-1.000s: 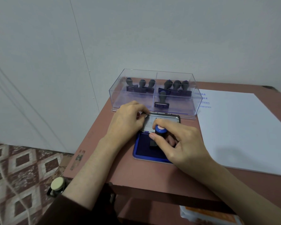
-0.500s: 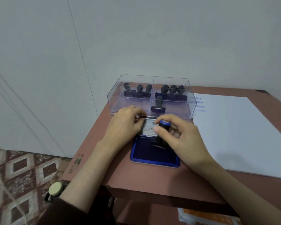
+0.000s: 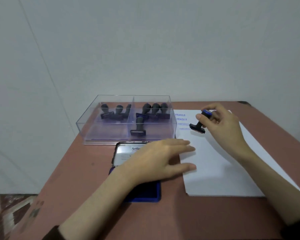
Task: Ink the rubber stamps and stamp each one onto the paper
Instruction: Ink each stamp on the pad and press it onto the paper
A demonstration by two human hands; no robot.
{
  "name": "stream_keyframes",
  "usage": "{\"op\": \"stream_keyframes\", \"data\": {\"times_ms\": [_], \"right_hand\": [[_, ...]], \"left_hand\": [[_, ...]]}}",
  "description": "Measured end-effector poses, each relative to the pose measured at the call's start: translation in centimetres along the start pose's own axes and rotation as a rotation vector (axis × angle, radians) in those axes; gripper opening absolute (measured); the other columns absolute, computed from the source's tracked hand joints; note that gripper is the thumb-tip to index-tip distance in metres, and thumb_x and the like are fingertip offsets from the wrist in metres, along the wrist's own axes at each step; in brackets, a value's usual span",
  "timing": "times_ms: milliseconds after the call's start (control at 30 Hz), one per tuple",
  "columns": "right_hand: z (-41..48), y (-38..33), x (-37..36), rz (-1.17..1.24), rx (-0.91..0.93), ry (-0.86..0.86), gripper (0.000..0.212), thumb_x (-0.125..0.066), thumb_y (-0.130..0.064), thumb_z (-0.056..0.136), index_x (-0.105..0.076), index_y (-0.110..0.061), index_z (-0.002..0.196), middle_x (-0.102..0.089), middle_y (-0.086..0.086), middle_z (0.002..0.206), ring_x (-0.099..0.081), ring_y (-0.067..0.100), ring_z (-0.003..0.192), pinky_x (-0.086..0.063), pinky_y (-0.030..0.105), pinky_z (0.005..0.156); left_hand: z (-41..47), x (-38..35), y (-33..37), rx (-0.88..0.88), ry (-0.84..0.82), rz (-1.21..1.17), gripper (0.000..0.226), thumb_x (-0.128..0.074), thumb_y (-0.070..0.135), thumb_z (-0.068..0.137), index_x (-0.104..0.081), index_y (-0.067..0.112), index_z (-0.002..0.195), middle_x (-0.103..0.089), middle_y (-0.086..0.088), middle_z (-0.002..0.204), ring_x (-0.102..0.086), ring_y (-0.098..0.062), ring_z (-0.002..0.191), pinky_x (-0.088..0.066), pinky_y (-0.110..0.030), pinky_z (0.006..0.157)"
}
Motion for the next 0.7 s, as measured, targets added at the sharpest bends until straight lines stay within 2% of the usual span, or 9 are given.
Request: {"op": "stream_keyframes", "data": {"times_ms": [100, 200, 467, 600, 700], "right_hand": [[0.5, 0.5, -0.6, -0.078, 0.023, -0.028, 0.014, -0.068, -0.017, 0.085, -0.058, -0.010, 0.092, -0.053, -0.005, 0.059, -0.048, -0.002, 0.050, -0.037, 0.005, 0.053], [0.7, 0.8, -1.4, -0.112, 0.042, -0.066, 0.016, -0.068, -0.017, 0.085, -0.056, -0.009, 0.091, -0.050, -0.005, 0.058, -0.046, -0.002, 0.049, -0.037, 0.006, 0.052], [1.0, 0.4, -3.6, -0.139, 0.100, -0.159, 0.016, -0.069, -0.017, 0.084, -0.054, -0.013, 0.088, -0.054, 0.000, 0.062, -0.047, 0.001, 0.053, -0.037, 0.008, 0.053], [1.1, 0.8, -4.0, -0.149, 0.110, -0.184, 0.015, -0.069, -0.019, 0.084, -0.056, -0.013, 0.088, -0.060, 0.011, 0.069, -0.044, 0.012, 0.057, -0.037, 0.016, 0.056], [1.0, 0.6, -4.3, -0.165, 0.136, -0.198, 0.016, -0.068, -0.019, 0.084, -0.053, -0.016, 0.085, -0.060, 0.013, 0.070, -0.043, 0.017, 0.059, -0.037, 0.020, 0.056]], "left_hand": [[0.6, -2.2, -0.5, 0.015, -0.111, 0.056, 0.061, -0.048, 0.065, 0.083, -0.037, 0.041, 0.138, -0.028, 0.018, 0.150, -0.021, 0.004, 0.137, -0.025, -0.028, 0.113], [0.6, -2.9, -0.8, 0.028, -0.156, 0.067, 0.062, -0.047, 0.065, 0.082, -0.035, 0.043, 0.138, -0.023, 0.020, 0.151, -0.015, 0.007, 0.137, -0.021, -0.026, 0.114], [0.6, -2.8, -0.5, 0.010, -0.143, 0.046, 0.061, -0.049, 0.064, 0.082, -0.035, 0.043, 0.138, -0.023, 0.021, 0.150, -0.015, 0.008, 0.137, -0.019, -0.020, 0.113], [0.7, -2.7, -0.5, 0.010, -0.138, 0.033, 0.061, -0.050, 0.062, 0.082, -0.037, 0.042, 0.138, -0.024, 0.021, 0.150, -0.016, 0.008, 0.137, -0.019, -0.019, 0.113], [0.7, -2.7, -0.4, 0.009, -0.143, 0.038, 0.061, -0.050, 0.062, 0.082, -0.037, 0.042, 0.138, -0.023, 0.020, 0.151, -0.016, 0.008, 0.137, -0.019, -0.020, 0.113]]}}
Point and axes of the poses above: each hand's wrist, its own z-axis towards the middle knuckle, its own x-axis out of the back of the hand, y = z × x, the point moved 10 cm from there along z, towards the middle knuckle
